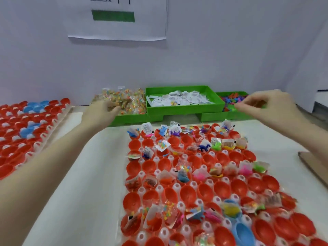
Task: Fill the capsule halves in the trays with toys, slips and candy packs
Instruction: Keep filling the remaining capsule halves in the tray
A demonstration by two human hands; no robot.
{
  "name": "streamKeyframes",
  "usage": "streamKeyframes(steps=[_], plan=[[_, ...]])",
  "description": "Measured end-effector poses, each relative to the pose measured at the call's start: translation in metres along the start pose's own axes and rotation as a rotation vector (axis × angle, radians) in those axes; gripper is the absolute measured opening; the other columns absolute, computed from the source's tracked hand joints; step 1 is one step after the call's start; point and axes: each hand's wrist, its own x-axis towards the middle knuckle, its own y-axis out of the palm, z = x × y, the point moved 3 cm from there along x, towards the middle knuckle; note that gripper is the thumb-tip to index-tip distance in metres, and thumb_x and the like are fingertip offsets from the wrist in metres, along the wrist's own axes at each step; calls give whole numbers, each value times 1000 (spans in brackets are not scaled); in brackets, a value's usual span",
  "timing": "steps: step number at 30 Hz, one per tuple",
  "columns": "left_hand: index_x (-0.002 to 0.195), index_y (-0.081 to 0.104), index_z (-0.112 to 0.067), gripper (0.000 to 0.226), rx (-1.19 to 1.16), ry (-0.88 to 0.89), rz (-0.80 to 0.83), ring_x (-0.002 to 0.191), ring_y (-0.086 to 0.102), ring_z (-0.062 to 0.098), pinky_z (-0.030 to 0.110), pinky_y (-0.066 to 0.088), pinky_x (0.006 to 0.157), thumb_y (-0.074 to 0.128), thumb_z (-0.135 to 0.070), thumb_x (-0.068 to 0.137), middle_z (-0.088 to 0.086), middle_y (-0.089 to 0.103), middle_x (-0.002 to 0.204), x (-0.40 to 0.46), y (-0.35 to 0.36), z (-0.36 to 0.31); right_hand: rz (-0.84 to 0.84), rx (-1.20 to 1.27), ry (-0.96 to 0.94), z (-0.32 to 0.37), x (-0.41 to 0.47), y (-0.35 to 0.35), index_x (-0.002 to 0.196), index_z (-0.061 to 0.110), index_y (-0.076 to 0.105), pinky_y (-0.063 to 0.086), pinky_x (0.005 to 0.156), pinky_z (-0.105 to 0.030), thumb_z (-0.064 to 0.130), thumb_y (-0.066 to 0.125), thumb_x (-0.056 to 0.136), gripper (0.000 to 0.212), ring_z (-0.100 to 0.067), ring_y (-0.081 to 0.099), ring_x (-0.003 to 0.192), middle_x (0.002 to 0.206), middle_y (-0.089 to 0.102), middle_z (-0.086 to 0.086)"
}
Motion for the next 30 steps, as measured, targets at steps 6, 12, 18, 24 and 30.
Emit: streamKeyframes(steps=[6, 12, 18, 24, 30], plan=[[86, 67, -13, 56, 229, -159, 76, 83, 52, 25, 36, 37, 85, 34, -58, 91, 6, 61, 86, 28, 34, 15, 177, -217, 354, -96, 87, 54, 114, 1, 62, 38, 93, -33, 17, 53, 92, 30, -30, 51, 116, 126, 57, -16], [68, 59, -12, 37, 118, -320, -38, 79, 48, 27, 38, 31, 86, 57, -47, 81, 8, 58, 74, 41, 38, 19, 303, -226, 522, -129, 115, 91, 114, 2, 61, 44, 91, -35, 29, 59, 87, 38, -31, 55, 108, 119, 60, -17], [88, 69, -15, 24, 108, -282, -85, 75, 46, 25, 33, 34, 77, 63, -38, 83, 5, 57, 77, 46, 37, 21, 159, -224, 662, -143, 123, 87, 77, -2, 59, 39, 55, -26, 22, 73, 78, 28, -21, 48, 61, 68, 54, -10], [65, 52, -12, 30, 231, -128, -141, 66, 44, 25, 34, 37, 74, 52, -26, 92, 0, 42, 56, 44, 37, 13, 64, -305, 626, -138, 121, 81, 85, -1, 66, 44, 81, -37, 29, 74, 76, 32, -30, 57, 87, 83, 60, -11], [68, 47, -11, 33, 233, -8, -286, 67, 40, 27, 33, 28, 66, 47, -30, 95, 15, 58, 71, 40, 31, 11, -80, -247, 459, -128, 120, 77, 98, 3, 65, 46, 83, -41, 21, 78, 72, 34, -36, 59, 98, 103, 66, -20]])
